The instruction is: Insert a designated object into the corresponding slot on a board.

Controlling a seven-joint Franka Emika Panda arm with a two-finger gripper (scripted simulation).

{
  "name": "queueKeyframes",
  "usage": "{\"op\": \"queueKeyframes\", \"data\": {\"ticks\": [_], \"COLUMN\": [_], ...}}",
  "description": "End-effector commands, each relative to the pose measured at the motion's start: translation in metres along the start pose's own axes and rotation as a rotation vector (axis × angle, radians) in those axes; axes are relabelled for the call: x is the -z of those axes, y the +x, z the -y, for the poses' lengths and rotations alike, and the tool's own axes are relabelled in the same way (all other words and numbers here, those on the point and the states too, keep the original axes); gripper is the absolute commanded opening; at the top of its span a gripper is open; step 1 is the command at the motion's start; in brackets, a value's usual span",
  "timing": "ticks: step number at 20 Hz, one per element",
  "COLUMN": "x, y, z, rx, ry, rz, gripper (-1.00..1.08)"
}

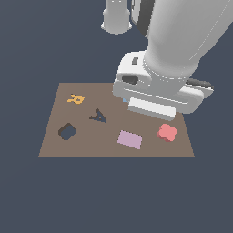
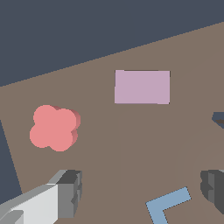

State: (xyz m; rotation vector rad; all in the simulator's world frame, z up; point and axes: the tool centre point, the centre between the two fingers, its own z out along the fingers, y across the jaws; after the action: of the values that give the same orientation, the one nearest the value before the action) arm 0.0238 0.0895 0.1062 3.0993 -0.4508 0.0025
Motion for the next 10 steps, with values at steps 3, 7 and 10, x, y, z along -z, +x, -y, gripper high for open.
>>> {"op": "queueKeyframes", "data": {"ticks": [3, 7, 10], "x": [-0.02, -0.035, -0.043], "y": [0.006, 0.012, 0.017], "z": [0.033, 0.056, 0.069], "rx": [-0.077, -0.132, -0.164], "ry": [0.003, 0.005, 0.007], "rz": [0.001, 0.002, 0.003], "gripper": [1.0, 1.0, 1.0]}}
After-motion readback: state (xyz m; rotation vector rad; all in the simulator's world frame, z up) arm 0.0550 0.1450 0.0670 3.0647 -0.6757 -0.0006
